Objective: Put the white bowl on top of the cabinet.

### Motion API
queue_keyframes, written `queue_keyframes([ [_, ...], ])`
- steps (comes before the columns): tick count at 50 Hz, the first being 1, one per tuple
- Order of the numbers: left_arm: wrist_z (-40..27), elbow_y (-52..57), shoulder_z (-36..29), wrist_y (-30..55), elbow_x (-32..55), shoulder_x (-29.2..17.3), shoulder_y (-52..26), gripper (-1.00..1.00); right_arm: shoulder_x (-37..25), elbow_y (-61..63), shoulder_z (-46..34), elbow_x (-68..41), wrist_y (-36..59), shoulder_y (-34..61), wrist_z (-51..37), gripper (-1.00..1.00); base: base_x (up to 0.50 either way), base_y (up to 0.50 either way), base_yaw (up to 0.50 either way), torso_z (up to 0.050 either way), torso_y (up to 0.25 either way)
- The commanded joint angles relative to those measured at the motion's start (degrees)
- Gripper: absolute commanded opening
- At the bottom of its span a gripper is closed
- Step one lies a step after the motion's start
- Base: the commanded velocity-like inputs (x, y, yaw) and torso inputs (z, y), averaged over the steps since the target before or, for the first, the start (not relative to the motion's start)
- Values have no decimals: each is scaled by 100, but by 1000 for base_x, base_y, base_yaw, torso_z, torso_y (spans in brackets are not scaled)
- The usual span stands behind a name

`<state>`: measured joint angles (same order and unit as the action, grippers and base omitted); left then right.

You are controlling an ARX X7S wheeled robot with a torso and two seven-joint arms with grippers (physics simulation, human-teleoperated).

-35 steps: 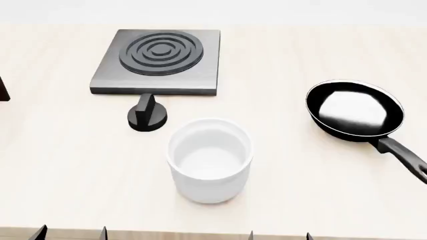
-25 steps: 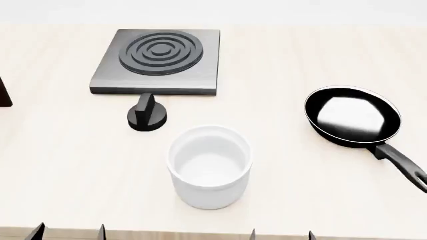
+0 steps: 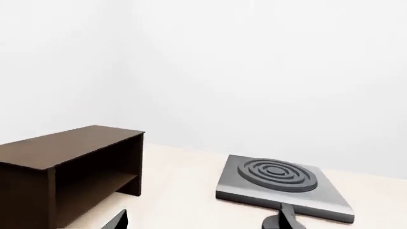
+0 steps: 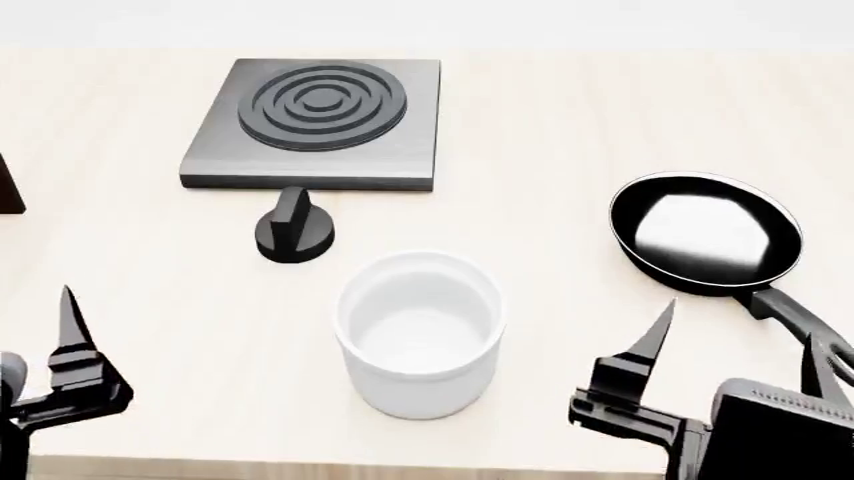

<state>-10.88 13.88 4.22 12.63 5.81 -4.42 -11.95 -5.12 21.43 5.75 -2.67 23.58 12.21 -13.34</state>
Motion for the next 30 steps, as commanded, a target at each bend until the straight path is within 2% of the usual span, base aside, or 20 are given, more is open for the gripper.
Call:
queue_keyframes([
  [1, -567, 552, 603, 807, 380, -159, -1070, 100, -255, 785, 649, -135, 1024, 884, -496, 100, 0, 0, 0, 0, 0],
  [5, -777, 535, 877, 951, 531, -202, -1519, 100, -352, 965, 813, -204, 1245, 1063, -527, 100, 0, 0, 0, 0, 0],
  [6, -823, 501, 933, 944, 537, -228, -1619, 100, -360, 1072, 1060, -319, 1327, 1244, -581, 100, 0, 0, 0, 0, 0],
  [11, -1003, 227, 1229, 902, 689, -224, -1848, 100, -533, 1248, 1259, -378, 1591, 1463, -611, 100, 0, 0, 0, 0, 0],
  [18, -1206, 134, 1501, 812, 859, -175, -1932, 100, -608, 1264, 1619, -490, 1492, 1455, -624, 100, 0, 0, 0, 0, 0],
  [19, -1205, 93, 1396, 630, 668, -238, -1901, 100, -654, 1303, 1667, -508, 1522, 1443, -603, 100, 0, 0, 0, 0, 0],
  [30, -1301, 60, 1505, 597, 805, -285, -1929, 100, -618, 988, 1893, -519, 1257, 1350, -697, 100, 0, 0, 0, 0, 0],
])
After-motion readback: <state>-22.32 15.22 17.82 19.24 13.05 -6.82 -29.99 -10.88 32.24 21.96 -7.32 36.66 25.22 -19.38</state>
